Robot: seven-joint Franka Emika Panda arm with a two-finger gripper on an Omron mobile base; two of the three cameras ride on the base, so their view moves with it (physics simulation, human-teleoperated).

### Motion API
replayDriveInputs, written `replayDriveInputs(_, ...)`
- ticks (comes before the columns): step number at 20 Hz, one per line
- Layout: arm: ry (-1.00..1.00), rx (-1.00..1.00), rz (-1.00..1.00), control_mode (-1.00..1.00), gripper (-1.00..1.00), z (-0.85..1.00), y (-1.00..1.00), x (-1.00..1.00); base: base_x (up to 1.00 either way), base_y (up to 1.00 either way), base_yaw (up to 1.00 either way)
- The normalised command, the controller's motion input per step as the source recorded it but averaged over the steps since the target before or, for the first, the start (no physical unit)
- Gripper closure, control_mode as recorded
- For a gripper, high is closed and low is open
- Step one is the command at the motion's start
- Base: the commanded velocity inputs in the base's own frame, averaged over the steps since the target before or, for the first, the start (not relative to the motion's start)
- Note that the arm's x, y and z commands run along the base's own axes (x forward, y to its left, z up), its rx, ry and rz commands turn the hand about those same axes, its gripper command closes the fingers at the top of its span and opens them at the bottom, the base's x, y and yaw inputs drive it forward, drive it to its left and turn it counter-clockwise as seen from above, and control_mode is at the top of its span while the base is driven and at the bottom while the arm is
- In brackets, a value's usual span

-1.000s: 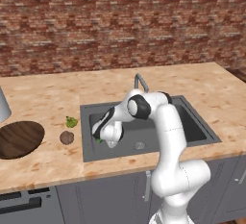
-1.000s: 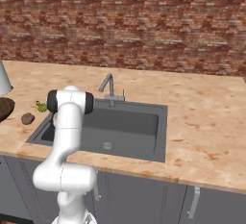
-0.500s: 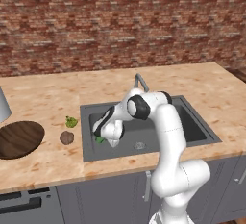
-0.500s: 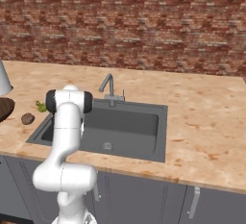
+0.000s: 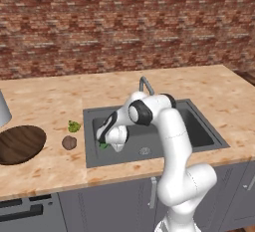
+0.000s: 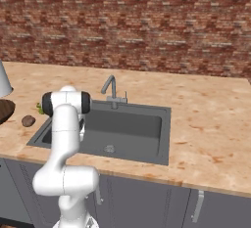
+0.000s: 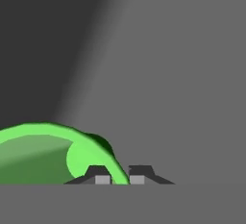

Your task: Remove the broccoli and potato from the sink. Then move the bowl and cup from the counter to the sink for washing.

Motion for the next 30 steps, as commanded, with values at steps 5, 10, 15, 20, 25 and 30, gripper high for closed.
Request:
replayDriveInputs(5, 0.15, -0.05, 0.00, -1.00, 1.00, -0.05, 0.07, 0.23, 0.00, 0.00, 0.00)
replayDriveInputs(10, 0.12, -0.06, 0.00, -1.00, 1.00, -0.05, 0.07, 0.22, 0.00, 0.00, 0.00)
replayDriveInputs(15, 0.15, -0.06, 0.01, -1.00, -1.00, -0.06, 0.07, 0.24, 0.00, 0.00, 0.00)
replayDriveInputs(20, 0.11, -0.01, 0.07, -1.00, -1.00, 0.01, 0.02, 0.18, 0.00, 0.00, 0.00)
replayDriveInputs(25, 0.11, 0.00, 0.08, -1.00, -1.00, 0.01, 0.02, 0.18, 0.00, 0.00, 0.00)
replayDriveInputs(30, 0.06, 0.00, 0.09, -1.00, -1.00, 0.06, 0.01, 0.16, 0.00, 0.00, 0.00)
